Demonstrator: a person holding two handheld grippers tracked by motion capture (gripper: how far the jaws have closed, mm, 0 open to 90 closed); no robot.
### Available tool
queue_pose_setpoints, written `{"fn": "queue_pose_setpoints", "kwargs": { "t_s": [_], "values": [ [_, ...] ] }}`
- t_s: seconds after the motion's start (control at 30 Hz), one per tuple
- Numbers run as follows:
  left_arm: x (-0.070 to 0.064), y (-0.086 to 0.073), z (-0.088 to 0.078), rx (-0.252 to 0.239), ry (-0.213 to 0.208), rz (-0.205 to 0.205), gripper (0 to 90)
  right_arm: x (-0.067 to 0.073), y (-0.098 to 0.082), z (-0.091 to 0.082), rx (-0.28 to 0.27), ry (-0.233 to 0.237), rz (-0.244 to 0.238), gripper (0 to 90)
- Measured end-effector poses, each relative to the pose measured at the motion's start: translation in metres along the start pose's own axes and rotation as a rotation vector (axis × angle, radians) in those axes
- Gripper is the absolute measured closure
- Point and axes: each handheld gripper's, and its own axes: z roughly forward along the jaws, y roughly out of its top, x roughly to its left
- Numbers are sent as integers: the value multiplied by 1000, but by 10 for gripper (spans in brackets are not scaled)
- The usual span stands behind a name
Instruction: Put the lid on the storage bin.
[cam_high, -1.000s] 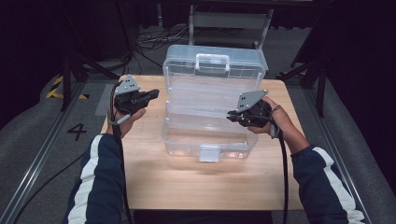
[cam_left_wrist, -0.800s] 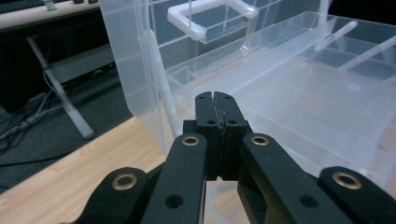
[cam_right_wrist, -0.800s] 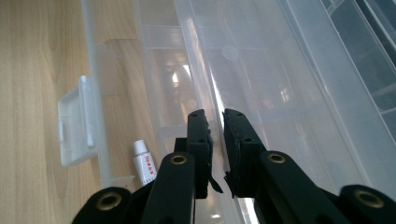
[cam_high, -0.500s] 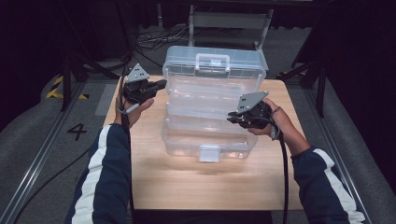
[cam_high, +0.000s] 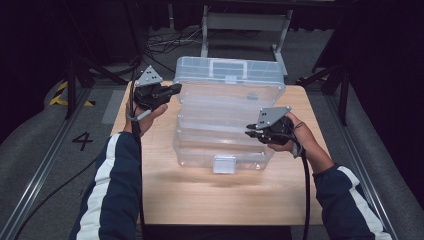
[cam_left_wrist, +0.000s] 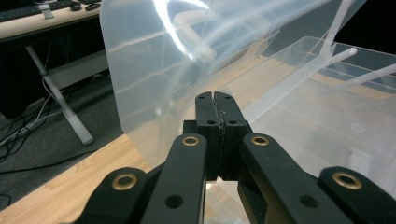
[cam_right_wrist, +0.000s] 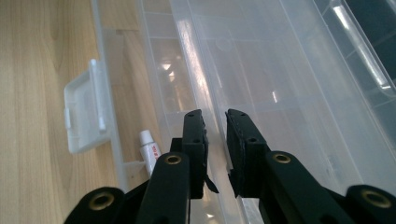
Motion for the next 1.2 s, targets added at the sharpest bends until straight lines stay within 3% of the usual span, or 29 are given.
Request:
{"fn": "queue_pose_setpoints", "kwargs": {
  "t_s": [0.67,0.73,0.93,1.2],
  "values": [
    [-11,-8,-6,18,-21,40,900,0,-38,-40,-100,-31,102,760],
    [-11,-9,-6,13,-29,35,900,-1,-41,-43,-99,-34,109,753],
    [-14,-11,-11,28,-29,58,900,-5,-64,-66,-113,-88,198,707],
    [-19,-20,-5,32,-41,53,900,-6,-79,-63,-76,-108,242,655]
  ]
}}
